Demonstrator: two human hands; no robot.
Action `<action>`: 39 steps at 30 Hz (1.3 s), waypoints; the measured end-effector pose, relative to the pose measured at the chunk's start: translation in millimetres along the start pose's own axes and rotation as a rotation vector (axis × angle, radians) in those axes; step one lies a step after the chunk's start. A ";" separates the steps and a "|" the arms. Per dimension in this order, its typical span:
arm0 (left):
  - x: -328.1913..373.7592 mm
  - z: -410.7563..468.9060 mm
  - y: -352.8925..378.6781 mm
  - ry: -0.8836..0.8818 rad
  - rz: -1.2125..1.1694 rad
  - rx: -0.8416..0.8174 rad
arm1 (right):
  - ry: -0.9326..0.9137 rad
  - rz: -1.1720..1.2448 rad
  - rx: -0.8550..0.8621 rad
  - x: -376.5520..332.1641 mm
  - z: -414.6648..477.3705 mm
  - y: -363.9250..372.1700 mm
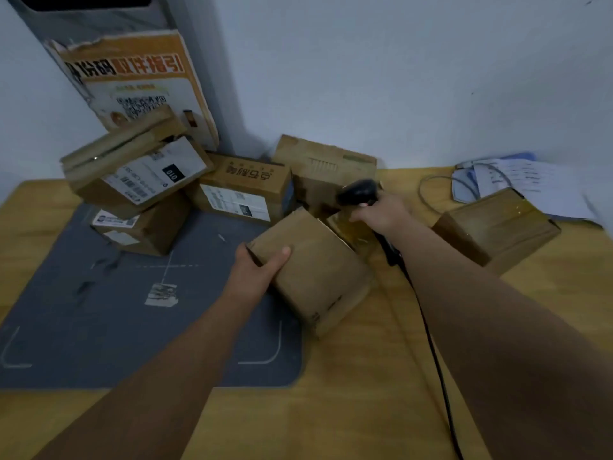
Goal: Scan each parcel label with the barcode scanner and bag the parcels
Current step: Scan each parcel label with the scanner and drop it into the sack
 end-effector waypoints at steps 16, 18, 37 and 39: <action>-76.3 -165.9 -55.8 -0.043 -0.110 0.195 | -0.083 -0.334 -0.180 52.8 -190.7 1.1; -88.9 -195.5 -57.2 -0.039 -0.061 0.213 | -0.081 -0.327 -0.194 68.3 -218.5 -3.7; -118.8 -309.6 -29.7 0.040 1.112 -0.112 | 0.050 -0.003 -0.173 155.8 -314.5 1.9; -118.1 -308.9 -45.3 0.021 1.095 -0.134 | 0.056 0.010 -0.178 156.5 -314.3 2.6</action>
Point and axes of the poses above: each hand's wrist, its own z-axis towards the middle knuckle, its own y-axis out of the palm, x = y × z, the point moved 5 cm from there along z, towards the middle knuckle, and after that the axes turned 8 degrees about x, right-handed, at the moved point
